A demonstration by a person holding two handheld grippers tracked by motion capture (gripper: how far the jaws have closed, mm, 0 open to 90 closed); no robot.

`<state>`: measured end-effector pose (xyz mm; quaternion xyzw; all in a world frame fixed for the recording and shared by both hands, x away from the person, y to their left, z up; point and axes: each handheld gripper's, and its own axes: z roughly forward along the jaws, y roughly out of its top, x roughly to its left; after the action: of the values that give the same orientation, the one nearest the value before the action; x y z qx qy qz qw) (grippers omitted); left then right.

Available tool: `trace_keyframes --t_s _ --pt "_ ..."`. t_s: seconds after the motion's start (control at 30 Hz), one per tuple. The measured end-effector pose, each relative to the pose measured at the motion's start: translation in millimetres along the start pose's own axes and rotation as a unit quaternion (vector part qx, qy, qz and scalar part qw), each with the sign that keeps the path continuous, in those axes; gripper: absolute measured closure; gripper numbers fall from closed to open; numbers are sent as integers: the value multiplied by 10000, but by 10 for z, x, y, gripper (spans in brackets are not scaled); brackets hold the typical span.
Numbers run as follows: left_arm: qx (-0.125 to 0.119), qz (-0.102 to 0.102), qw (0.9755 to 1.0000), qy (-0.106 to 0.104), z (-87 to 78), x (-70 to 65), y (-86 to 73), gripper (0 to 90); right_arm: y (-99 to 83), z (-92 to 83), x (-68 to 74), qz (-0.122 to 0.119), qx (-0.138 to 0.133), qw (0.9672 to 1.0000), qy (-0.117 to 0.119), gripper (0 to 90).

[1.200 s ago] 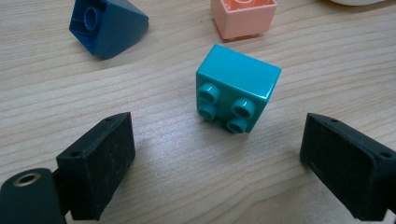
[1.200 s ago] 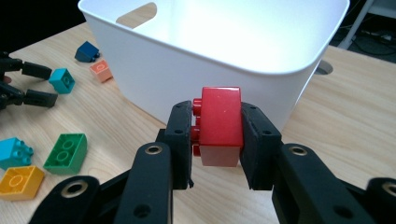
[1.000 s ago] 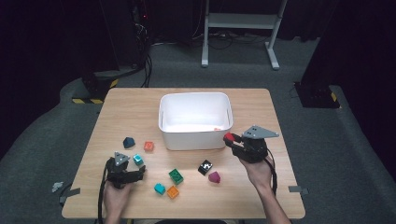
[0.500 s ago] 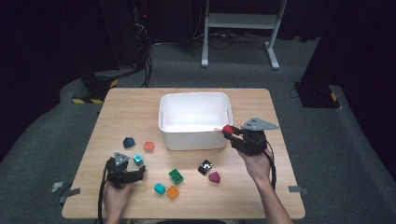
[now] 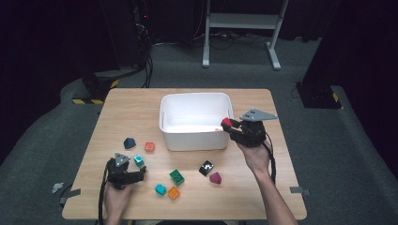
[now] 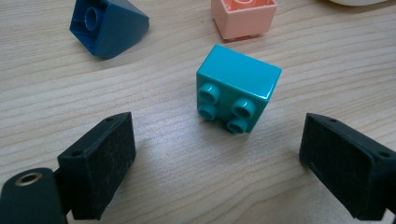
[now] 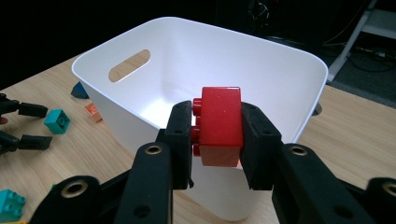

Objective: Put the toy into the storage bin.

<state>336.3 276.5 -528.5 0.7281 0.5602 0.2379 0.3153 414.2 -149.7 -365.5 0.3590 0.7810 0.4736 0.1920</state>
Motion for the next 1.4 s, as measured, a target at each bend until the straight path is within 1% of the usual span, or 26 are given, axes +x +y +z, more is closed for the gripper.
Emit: trace_keyframes --t_s 0.07,0.2,0.5,0.9,0.97,1.4 --pt "0 -3 10000 -1 0 0 0 107 25 21 -13 33 -11 10000 12 675" --pt "2 4 10000 -3 0 1 0 108 94 69 -19 13 -36 10000 14 675" --pt "-6 -8 10000 -1 0 0 0 110 189 237 -36 10 88 10000 37 674" --pt "-9 -13 10000 0 0 -1 -1 112 158 434 -112 185 289 9994 -11 673" --pt "-7 -11 10000 -1 0 0 -1 112 151 466 -119 155 329 9993 -47 673" --pt "-12 -16 10000 0 0 0 -1 113 126 606 -136 195 508 9985 -92 672"
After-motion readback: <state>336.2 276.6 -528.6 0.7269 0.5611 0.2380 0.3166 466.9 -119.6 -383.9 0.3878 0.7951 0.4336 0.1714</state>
